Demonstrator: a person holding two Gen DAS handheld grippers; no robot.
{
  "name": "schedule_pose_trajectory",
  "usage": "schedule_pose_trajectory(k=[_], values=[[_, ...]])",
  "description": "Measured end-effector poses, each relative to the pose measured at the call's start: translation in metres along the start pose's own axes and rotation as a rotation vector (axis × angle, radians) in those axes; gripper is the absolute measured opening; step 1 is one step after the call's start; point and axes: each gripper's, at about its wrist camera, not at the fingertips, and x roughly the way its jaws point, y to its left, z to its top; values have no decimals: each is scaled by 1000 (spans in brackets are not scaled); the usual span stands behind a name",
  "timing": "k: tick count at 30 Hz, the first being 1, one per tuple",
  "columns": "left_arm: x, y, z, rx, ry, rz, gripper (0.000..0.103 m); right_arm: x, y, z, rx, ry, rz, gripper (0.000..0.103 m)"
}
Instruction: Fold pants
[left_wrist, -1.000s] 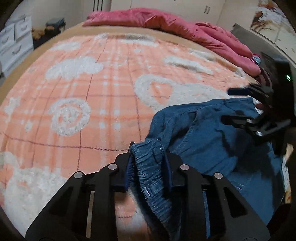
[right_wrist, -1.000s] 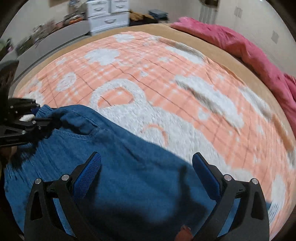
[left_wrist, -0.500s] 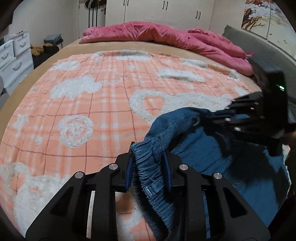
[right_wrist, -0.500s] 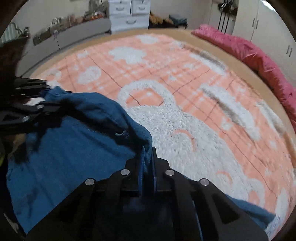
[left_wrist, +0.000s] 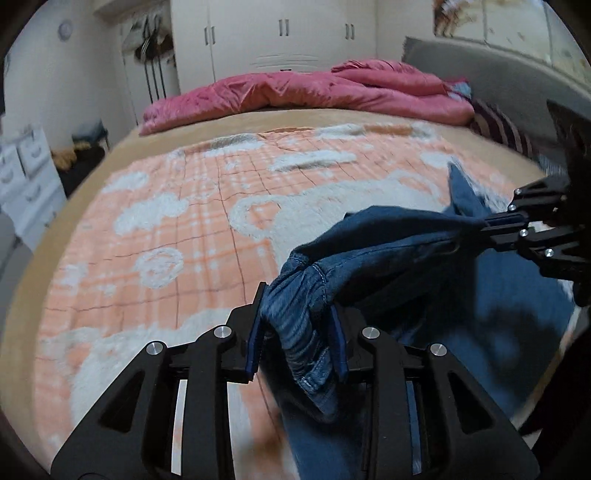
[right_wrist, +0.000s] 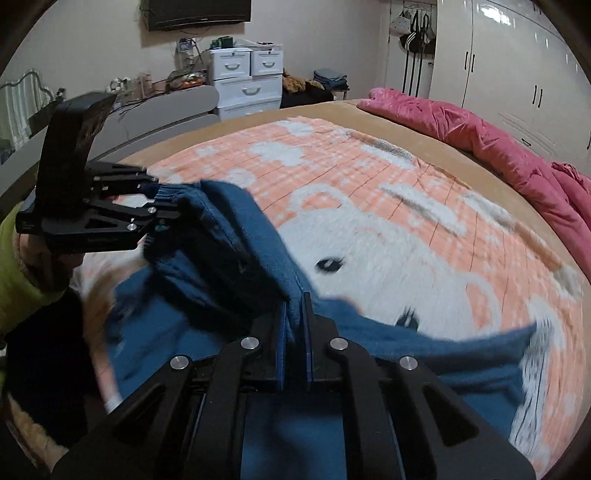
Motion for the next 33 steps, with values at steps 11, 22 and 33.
schedule_pose_trajectory(k=[11,22,33], values=[[-40,-29,-63,-2,111,-91,25,-14,75,-78,-8,70,113,7],[-47,2,-89,-159,175,-24,42,11,102,-98,5,162,146,14],[-84,-31,-38,-175,7,-126,41,-14,95,-85,70,50,235,31]])
